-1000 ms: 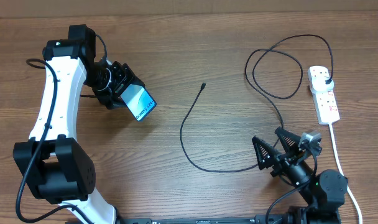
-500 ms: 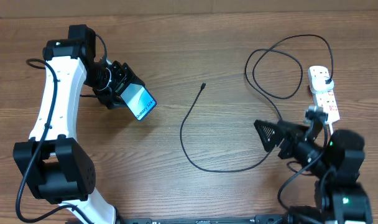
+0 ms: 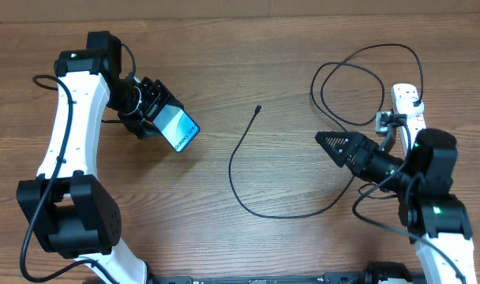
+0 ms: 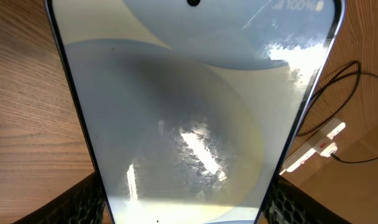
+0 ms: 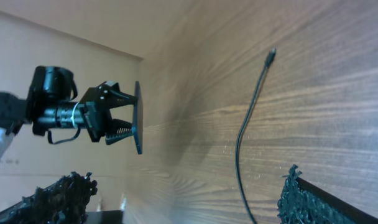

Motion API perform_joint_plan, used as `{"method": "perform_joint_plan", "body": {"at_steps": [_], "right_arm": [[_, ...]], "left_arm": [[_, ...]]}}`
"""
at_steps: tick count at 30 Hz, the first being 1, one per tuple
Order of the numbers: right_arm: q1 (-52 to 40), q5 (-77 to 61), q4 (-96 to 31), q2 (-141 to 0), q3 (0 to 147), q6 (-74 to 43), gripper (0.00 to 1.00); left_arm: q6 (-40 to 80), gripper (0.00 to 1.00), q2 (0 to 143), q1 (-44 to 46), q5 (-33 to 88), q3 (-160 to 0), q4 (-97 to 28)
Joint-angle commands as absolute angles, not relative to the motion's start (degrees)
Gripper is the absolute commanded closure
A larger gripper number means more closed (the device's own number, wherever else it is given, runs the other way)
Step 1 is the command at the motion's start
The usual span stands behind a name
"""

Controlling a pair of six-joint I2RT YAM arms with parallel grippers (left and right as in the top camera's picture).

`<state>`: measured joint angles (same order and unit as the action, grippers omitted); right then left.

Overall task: Plug charger to phone and switch on socket
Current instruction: 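Move the right gripper toward the black cable's USB-C end, then hold the phone up with the left gripper, position right gripper above cable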

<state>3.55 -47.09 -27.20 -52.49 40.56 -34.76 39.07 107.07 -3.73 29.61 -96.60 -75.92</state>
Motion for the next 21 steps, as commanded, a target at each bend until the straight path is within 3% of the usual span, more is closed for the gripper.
{"method": "perform_joint_plan", "body": {"at_steps": [1,13,21], "right_arm": [[1.61,-49.43,-24.77,-55.66,41.87,-37.5,0.06],[-13.17,-36.34,-13.04,-63.29,41.87,-48.73,0.12],[-17.69,-33.06,-6.87,-66.41,41.87,-54.11,0.14]], "left_arm": [[41.67,0.32,105.86,-3.68,31.68,-97.65,-76.49],[49.25,0.3,105.86,-3.25,33.19,-97.65,-76.64],[54.3,0.28,105.86,-3.18,38.17,-97.65,-76.53]]}}
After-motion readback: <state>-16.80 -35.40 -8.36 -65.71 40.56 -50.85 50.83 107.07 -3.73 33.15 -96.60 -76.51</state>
